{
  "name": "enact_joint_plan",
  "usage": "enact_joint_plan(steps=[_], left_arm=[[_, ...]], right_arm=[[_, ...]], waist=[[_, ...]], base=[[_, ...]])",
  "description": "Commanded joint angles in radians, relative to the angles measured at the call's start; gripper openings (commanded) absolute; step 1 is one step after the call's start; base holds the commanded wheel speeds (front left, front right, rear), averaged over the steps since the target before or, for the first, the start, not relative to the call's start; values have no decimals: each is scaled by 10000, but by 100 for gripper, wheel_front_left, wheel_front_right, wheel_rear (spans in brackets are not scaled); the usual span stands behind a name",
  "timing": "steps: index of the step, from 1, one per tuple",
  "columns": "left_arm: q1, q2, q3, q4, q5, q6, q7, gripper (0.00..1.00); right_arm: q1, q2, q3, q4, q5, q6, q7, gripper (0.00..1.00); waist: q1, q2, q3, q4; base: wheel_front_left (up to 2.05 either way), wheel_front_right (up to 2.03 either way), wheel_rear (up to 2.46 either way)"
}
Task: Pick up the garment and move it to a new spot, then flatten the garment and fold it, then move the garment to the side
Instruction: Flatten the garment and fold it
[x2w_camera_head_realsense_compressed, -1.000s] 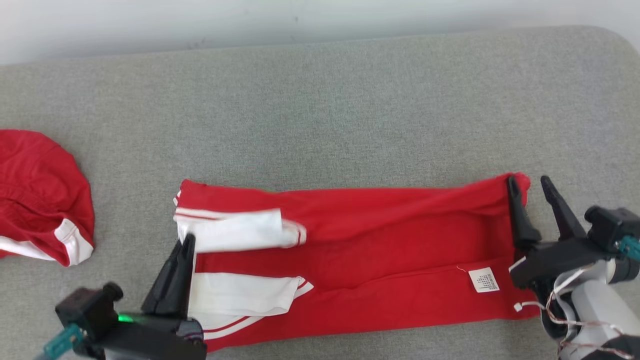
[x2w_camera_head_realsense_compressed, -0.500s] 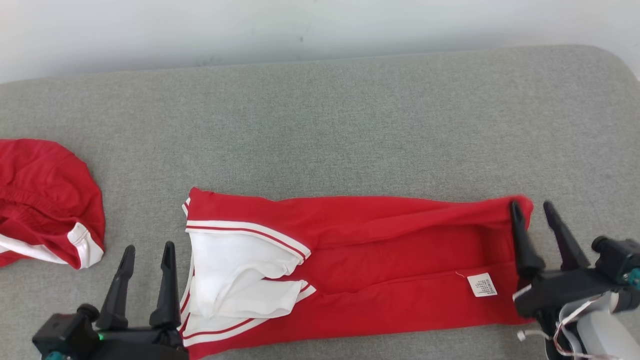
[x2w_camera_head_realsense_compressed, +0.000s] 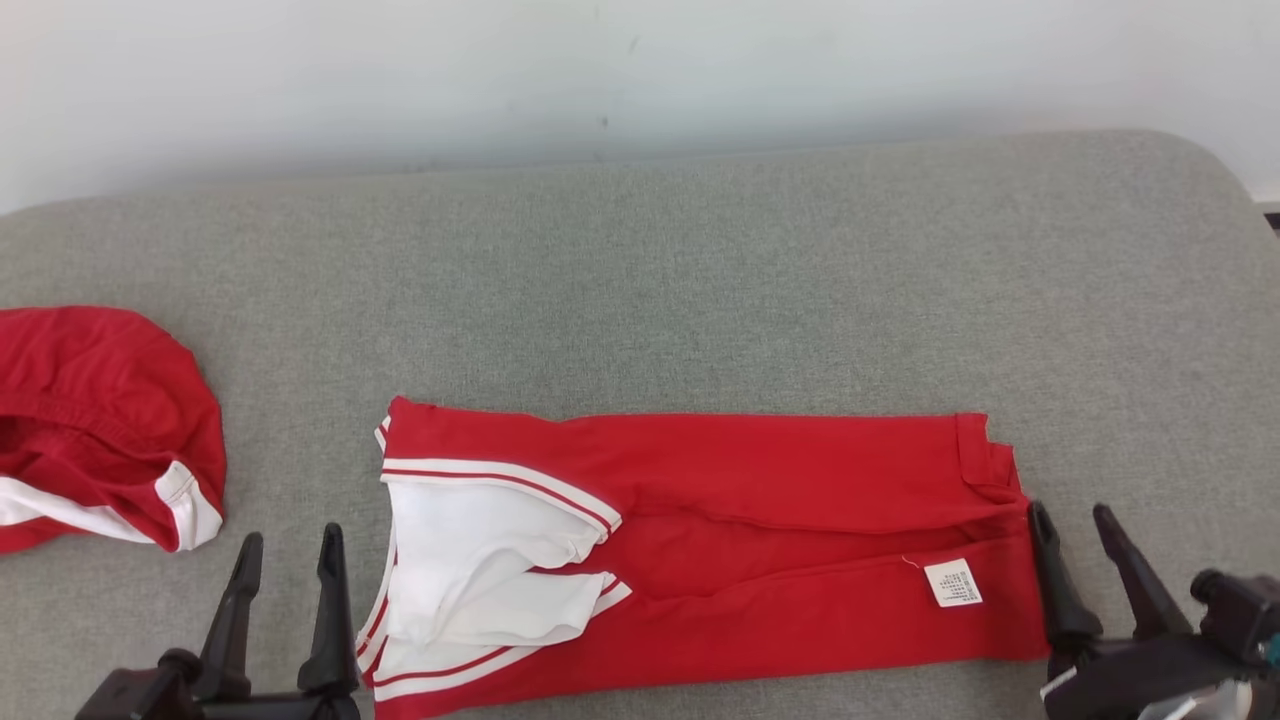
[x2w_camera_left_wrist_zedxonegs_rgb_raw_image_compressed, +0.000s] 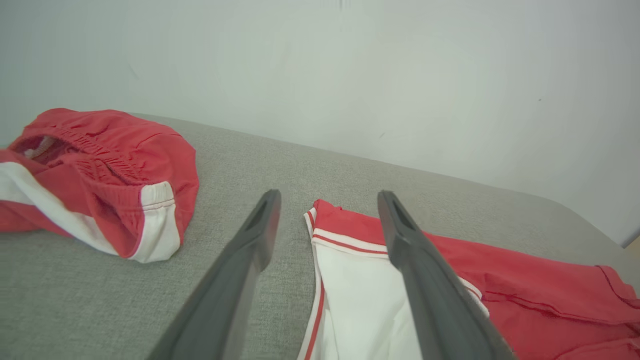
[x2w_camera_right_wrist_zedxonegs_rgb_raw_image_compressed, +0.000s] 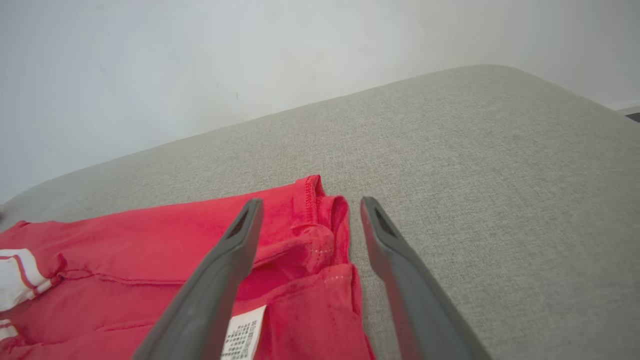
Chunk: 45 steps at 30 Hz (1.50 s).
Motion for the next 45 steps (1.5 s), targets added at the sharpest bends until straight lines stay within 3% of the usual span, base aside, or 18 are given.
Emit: enact_joint_plan(steps=[1, 10, 22, 29, 37, 45], left_arm=[[199, -95, 96, -15, 126, -53, -8, 100], [557, -243, 449, -337, 798, -122, -8, 100], [1004, -245, 1040, -944, 2348, 167, -9, 100], [1274, -276, 1089, -925, 2512, 269, -9, 100], [877, -291, 962, -787, 2397, 233, -9, 100], [574, -300, 735, -642, 2238, 234, -9, 100]], right_arm=[[318, 75, -103, -170, 27, -24, -59, 100], [1247, 475, -814, -650, -297, -24, -135, 100], [2019, 1158, -1655, -1618, -1214, -24, -147, 100], [1856, 1037, -1535, -1652, -1730, -24, -147, 100], [521, 760, -1302, -440, -2114, -24, 225, 100], [-992, 565, -1090, 1808, -2150, -24, 529, 100]], waist=[[0, 0, -145, -44], [0, 0, -474, -10], [0, 0, -715, 108], [0, 0, -762, 133], [0, 0, -488, 281], [0, 0, -62, 663]], base=[[0, 0, 0], [0, 0, 0], [0, 0, 0], [0, 0, 0], [0, 0, 0], [0, 0, 0]])
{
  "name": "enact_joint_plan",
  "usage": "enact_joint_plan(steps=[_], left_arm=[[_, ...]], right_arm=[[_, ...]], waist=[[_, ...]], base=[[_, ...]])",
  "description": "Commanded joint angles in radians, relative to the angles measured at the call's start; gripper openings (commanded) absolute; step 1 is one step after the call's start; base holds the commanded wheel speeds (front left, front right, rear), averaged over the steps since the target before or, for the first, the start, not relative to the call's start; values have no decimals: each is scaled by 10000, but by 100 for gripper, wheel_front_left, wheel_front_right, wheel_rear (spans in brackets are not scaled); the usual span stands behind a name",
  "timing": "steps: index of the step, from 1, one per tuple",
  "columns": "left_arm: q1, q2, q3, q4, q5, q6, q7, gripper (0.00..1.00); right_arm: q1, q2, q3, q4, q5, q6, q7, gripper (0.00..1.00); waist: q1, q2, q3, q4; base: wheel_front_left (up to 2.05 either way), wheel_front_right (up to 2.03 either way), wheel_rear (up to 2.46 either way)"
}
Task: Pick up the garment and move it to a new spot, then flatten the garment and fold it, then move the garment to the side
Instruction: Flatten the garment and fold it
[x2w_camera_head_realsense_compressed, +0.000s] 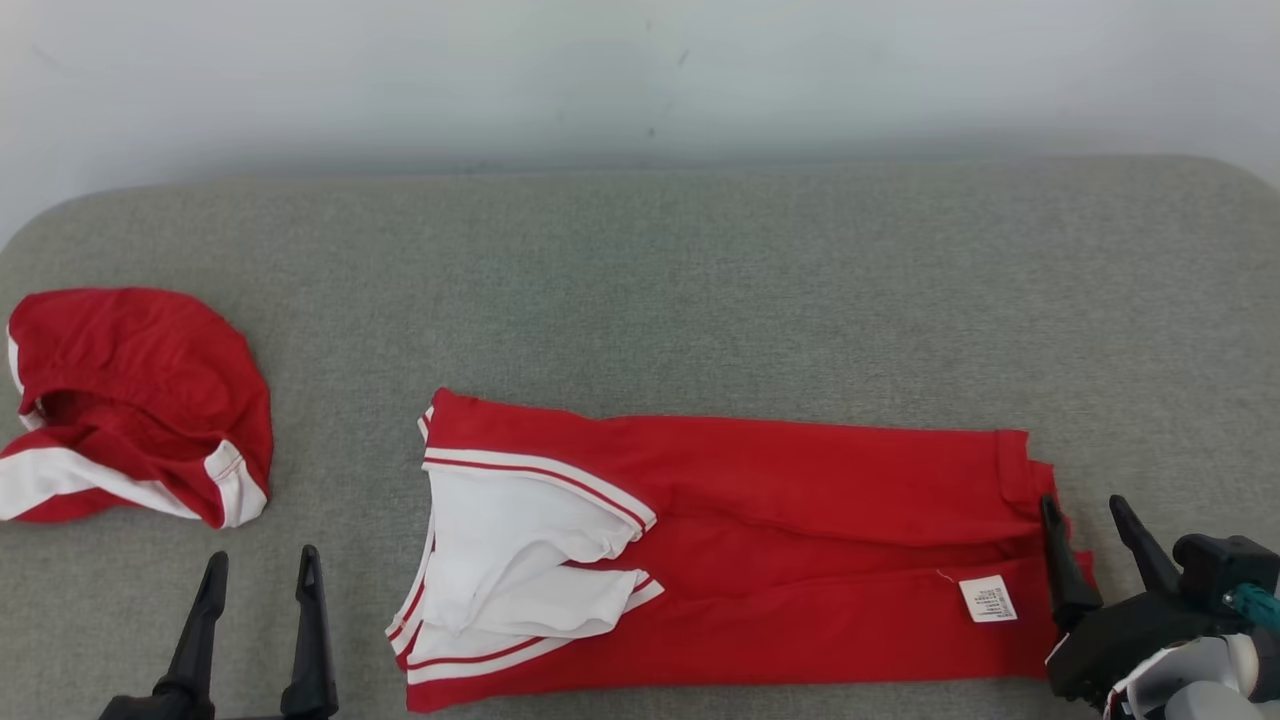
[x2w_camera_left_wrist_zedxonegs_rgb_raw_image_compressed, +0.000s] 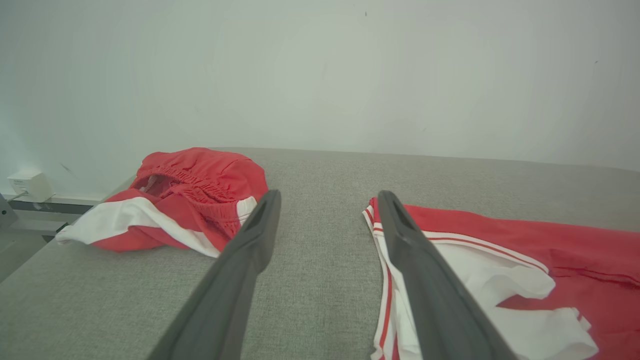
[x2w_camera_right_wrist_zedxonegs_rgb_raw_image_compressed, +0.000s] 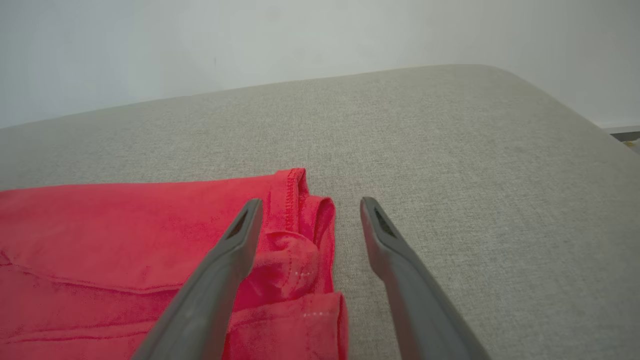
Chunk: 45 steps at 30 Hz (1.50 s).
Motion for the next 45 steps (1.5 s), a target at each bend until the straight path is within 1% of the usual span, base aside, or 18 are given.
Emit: enact_joint_plan(steps=[1, 6, 10, 11, 12, 13, 15, 19, 24, 28, 30, 33, 35, 40, 45], left_arm=[[-128, -13, -18, 29, -72, 59, -9, 100], [-203, -15, -87, 41, -145, 138, -9, 100], [-238, -14, -100, 39, -168, 185, -9, 100], [-250, -14, -97, 34, -170, 191, -9, 100], [-260, -14, -83, 23, -176, 206, -9, 100], [-272, -14, -70, 9, -187, 223, -9, 100], [-264, -14, -53, -6, -200, 223, -9, 100], [-302, -13, -84, 1, -268, 260, -9, 100], [-261, -14, -93, 15, -321, 283, -9, 100], [-137, -14, -103, 43, -324, 284, -9, 100], [-57, -14, -91, 46, -335, 290, -9, 100], [4, -14, -50, 65, -357, 285, -9, 100], [11, -14, -7, 60, -378, 280, -9, 100], [73, -14, 67, 51, -409, 296, -8, 100], [127, -13, 42, 116, -350, 231, -8, 100]], right_arm=[[-214, -29, 57, 379, 57, -24, -31, 100], [-741, 81, 288, 1908, 356, -24, -155, 100], [-899, 262, 761, 2762, 672, -24, -267, 100], [-886, 334, 889, 2878, 817, -23, -316, 96], [-881, 382, 1029, 2960, 938, -20, -357, 38], [-869, 401, 1174, 3023, 1041, -3, -374, 0], [-894, 345, 1391, 3137, 1245, -3, -454, 0], [-1155, -104, 1395, 3284, 1640, -35, -606, 0], [-1519, -881, 1063, 3329, 1884, -30, -683, 0], [-1637, -1712, 737, 3439, 1930, -29, -694, 0], [-1697, -2008, 638, 3485, 1927, -27, -695, 0], [-1770, -2267, 695, 3412, 2000, -27, -697, 0], [-1804, -2264, 818, 3233, 2058, -27, -691, 0], [-1747, -1747, 1272, 2451, 2446, -26, -665, 0], [-1511, -891, 2001, 1534, 2578, -26, -525, 0]], waist=[[0, 0, 189, 171], [0, 0, 378, 302], [0, 0, 454, 344], [0, 0, 463, 347], [0, 0, 472, 336], [0, 0, 474, 315], [0, 0, 461, 254], [0, 0, 384, 154], [0, 0, 256, 90], [0, 0, 121, 58], [0, 0, 40, 26], [0, 0, -68, -29], [0, 0, -124, -74], [0, 0, -226, -205], [0, 0, -414, -201]], base=[[0, 0, 0], [0, 0, 0], [0, 0, 0], [0, 0, 0], [0, 0, 0], [0, 0, 0], [0, 0, 0], [0, 0, 0], [0, 0, 0], [0, 0, 0], [0, 0, 0], [0, 0, 0], [0, 0, 0], [0, 0, 0], [0, 0, 0]])
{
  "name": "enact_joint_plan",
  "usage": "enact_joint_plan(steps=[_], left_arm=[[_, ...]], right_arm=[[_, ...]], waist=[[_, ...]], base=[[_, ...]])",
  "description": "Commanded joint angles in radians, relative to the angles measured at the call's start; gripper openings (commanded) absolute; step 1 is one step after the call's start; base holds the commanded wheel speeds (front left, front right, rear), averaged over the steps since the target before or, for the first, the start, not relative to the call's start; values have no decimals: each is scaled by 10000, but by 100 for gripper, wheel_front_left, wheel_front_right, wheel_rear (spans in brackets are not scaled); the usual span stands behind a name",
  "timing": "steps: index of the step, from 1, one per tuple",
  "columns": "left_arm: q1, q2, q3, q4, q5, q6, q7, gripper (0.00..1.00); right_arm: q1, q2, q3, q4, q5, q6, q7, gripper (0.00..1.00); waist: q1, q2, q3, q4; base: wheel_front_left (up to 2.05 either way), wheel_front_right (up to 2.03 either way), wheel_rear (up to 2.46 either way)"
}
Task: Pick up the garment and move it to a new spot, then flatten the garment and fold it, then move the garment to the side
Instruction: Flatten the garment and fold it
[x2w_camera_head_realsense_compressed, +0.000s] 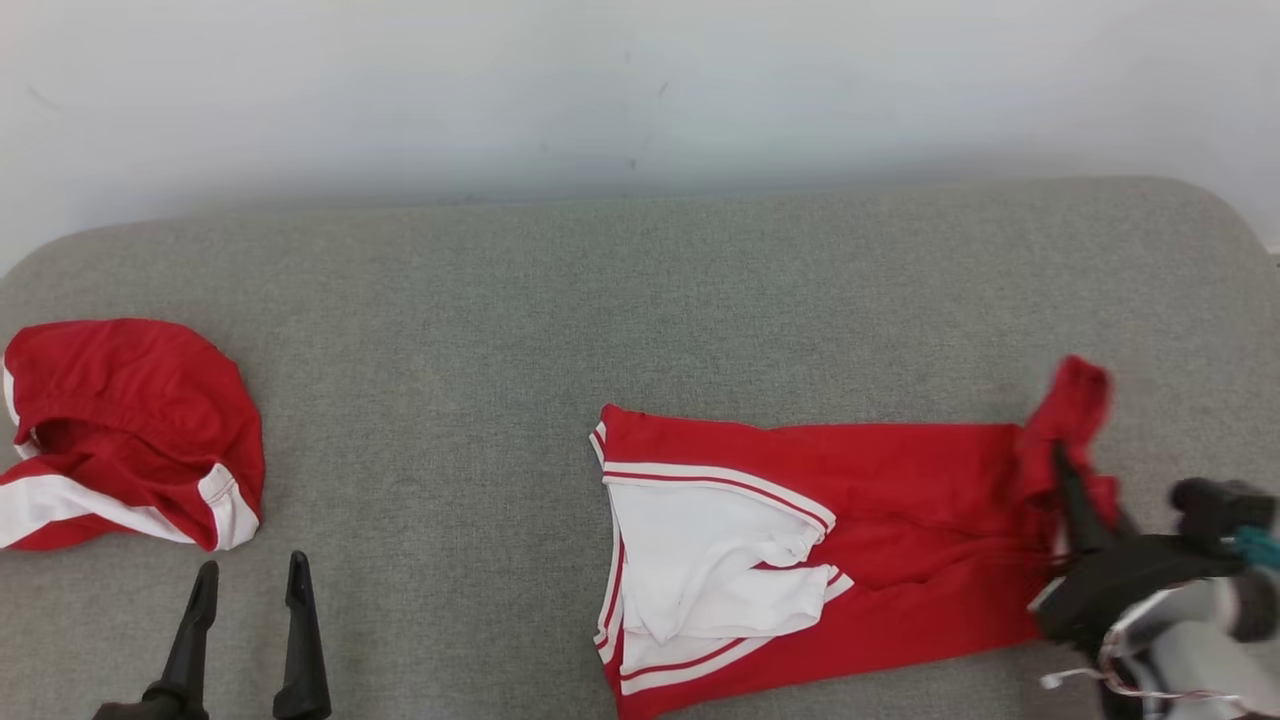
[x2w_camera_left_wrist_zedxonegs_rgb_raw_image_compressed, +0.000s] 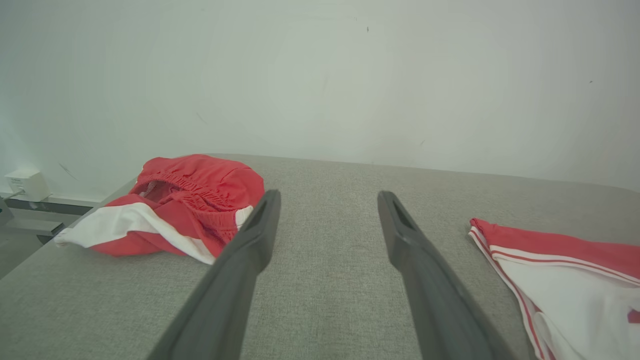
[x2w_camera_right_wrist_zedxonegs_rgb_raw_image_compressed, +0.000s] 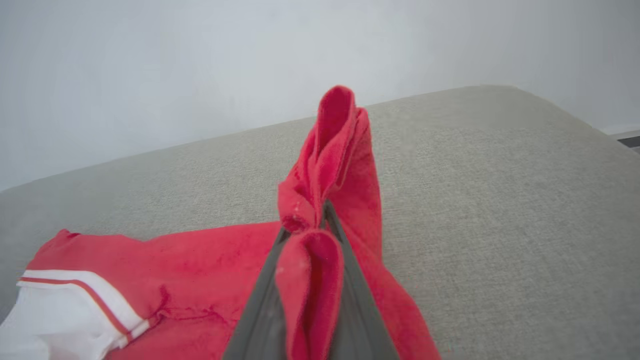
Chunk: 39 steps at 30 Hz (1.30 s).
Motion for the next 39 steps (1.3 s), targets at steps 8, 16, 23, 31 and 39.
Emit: enact_joint_plan(steps=[8, 16, 23, 31, 39], left_arm=[[137, -9, -31, 61, 26, -87, -8, 100], [-120, -9, -157, 144, -1, -130, -8, 100], [-295, -7, -271, 267, -32, -130, -8, 100], [-398, -7, -252, 374, -115, -144, -8, 100], [-351, -7, -194, 382, -144, -68, -8, 100]], right_arm=[[209, 1543, 1160, -1205, -47, -28, 312, 0], [-124, 2678, 1860, -1241, -140, -28, 431, 0], [-536, 3205, 2669, -727, 133, -28, 337, 0], [-862, 3261, 3698, -175, 1103, -26, 177, 58], [-1171, 3225, 3145, -397, 597, -26, -116, 100]], waist=[[0, -1, -135, 232], [0, -1, 33, 556], [0, -1, 113, 881], [0, -1, 106, 1073], [0, -1, -18, 711]], base=[[0, 0, 0], [0, 0, 0], [0, 0, 0], [0, 0, 0], [0, 0, 0]])
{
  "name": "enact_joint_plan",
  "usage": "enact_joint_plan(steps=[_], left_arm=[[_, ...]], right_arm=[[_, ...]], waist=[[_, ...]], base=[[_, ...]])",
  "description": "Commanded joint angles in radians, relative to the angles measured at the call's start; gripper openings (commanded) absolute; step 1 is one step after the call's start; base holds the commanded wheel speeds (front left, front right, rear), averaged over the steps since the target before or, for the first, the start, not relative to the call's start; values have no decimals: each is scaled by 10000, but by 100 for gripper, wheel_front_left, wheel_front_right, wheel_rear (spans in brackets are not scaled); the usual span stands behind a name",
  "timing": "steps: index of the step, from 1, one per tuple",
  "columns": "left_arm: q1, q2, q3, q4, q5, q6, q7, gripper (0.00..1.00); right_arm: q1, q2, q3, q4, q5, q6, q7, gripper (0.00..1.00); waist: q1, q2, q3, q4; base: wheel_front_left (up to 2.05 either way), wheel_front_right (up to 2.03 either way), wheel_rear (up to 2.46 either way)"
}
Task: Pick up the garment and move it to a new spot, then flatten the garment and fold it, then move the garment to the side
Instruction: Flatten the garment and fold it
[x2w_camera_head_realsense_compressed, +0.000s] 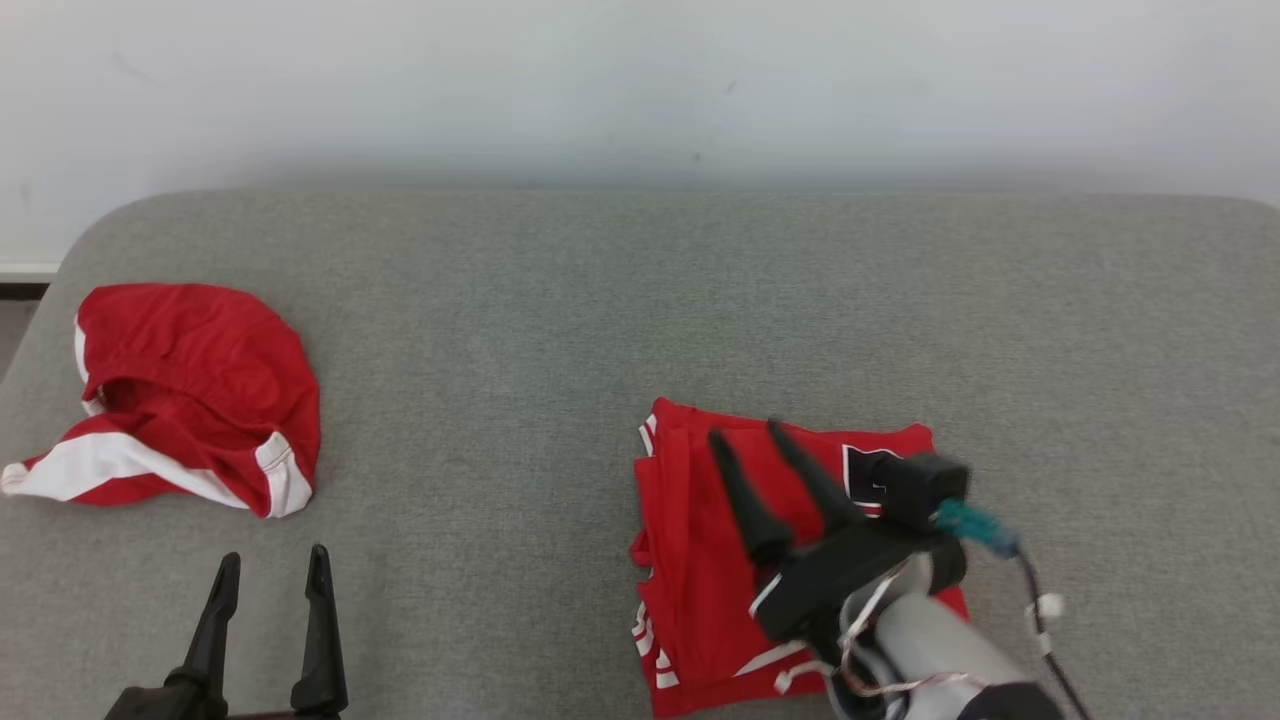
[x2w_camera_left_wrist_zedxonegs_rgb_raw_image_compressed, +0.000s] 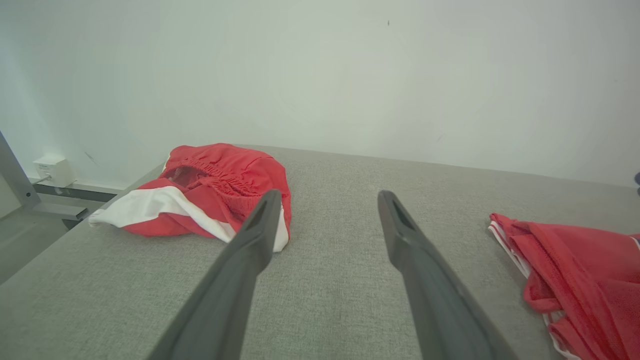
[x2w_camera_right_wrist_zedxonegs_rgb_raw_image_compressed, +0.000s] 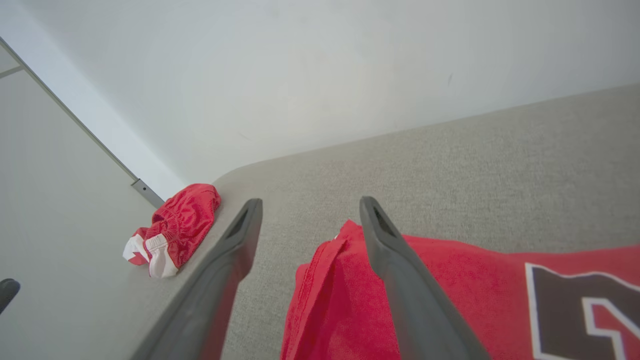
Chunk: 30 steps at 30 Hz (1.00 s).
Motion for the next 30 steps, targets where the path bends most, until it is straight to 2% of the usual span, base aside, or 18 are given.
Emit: enact_joint_plan(steps=[1, 9, 14, 22, 30], left_arm=[[-73, -7, 19, -25, -123, 28, -8, 100], [-14, -8, 77, -118, -8, 14, -8, 100], [77, -5, 158, -141, 7, 6, -8, 100], [206, -6, 146, -124, 6, 32, -8, 100], [250, -8, 17, -32, -8, 56, -8, 100]], right_arm=[[-22, -112, -391, -369, -282, -28, -62, 100], [1555, -795, -2723, -2774, -2100, -26, -59, 100], [2761, -1001, -3799, -3959, -2815, -26, -60, 100], [4458, -867, -4905, -5306, -3490, -26, -60, 100], [5275, -571, -5205, -5953, -3942, -28, -62, 100]], waist=[[0, 0, -90, -162], [0, 0, -341, -578], [0, 0, -465, -759], [0, 0, -543, -891], [0, 0, -618, -920]], base=[[0, 0, 0], [0, 0, 0], [0, 0, 0], [0, 0, 0], [0, 0, 0]])
